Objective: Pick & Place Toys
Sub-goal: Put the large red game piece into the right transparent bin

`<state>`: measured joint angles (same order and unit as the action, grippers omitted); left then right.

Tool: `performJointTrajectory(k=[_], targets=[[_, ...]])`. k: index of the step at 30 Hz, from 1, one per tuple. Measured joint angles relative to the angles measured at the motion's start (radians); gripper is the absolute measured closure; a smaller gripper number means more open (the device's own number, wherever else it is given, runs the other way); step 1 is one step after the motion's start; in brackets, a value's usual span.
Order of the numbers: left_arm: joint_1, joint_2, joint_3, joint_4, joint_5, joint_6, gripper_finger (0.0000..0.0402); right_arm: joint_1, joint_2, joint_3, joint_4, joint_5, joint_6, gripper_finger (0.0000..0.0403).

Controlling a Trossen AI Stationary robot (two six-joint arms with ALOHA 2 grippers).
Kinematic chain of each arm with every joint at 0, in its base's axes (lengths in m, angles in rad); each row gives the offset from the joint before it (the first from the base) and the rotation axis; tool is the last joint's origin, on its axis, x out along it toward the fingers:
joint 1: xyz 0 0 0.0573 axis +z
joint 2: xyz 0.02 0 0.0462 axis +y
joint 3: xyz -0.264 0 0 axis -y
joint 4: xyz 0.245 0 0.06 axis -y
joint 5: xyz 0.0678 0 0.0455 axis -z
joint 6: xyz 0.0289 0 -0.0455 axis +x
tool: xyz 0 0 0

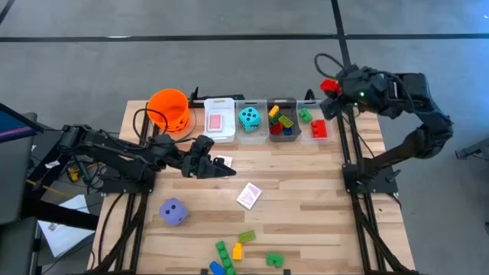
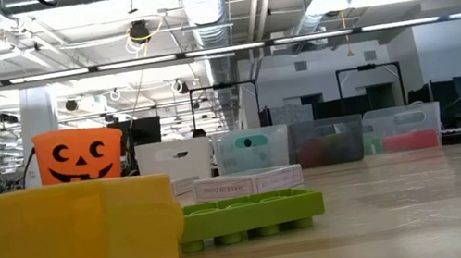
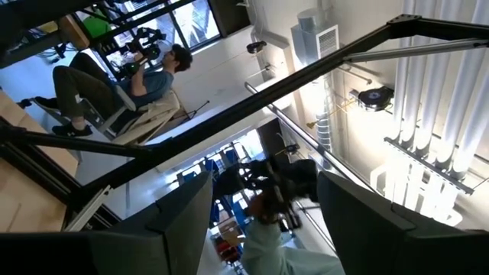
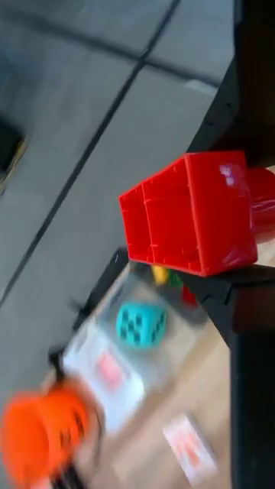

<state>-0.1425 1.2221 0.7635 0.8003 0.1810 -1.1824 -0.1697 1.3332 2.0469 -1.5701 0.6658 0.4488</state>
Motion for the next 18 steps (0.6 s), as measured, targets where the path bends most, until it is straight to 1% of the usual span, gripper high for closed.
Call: performJointTrajectory(k=[4, 7, 10, 13, 16, 18], targets=[[0.000, 0.000, 0.000, 0.000, 0.000, 0.000, 0.0173, -0.133, -0.078, -0.167, 0.008, 0.008, 0.039, 0.0269], [0.000, 0.000, 0.000, 0.000, 0.000, 0.000, 0.0176, -0.216, -0.131, -0.327, 0.060, 0.005, 0.049, 0.0270], [0.000, 0.000, 0.000, -0.001, 0.000, 0.000, 0.0176, -0.287, -0.183, -0.501, 0.195, -0.045, 0.044, 0.0255], [0.000, 0.000, 0.000, -0.001, 0.000, 0.000, 0.0174, -0.356, -0.229, -0.674, 0.379, -0.126, 0.021, 0.0244], [0.000, 0.000, 0.000, -0.001, 0.000, 0.000, 0.0175, -0.428, -0.256, -0.823, 0.505, -0.191, 0.031, 0.0252], [0.000, 0.000, 0.000, 0.000, 0.000, 0.000, 0.0176, -0.468, -0.254, -0.901, 0.537, -0.207, 0.082, 0.0265]])
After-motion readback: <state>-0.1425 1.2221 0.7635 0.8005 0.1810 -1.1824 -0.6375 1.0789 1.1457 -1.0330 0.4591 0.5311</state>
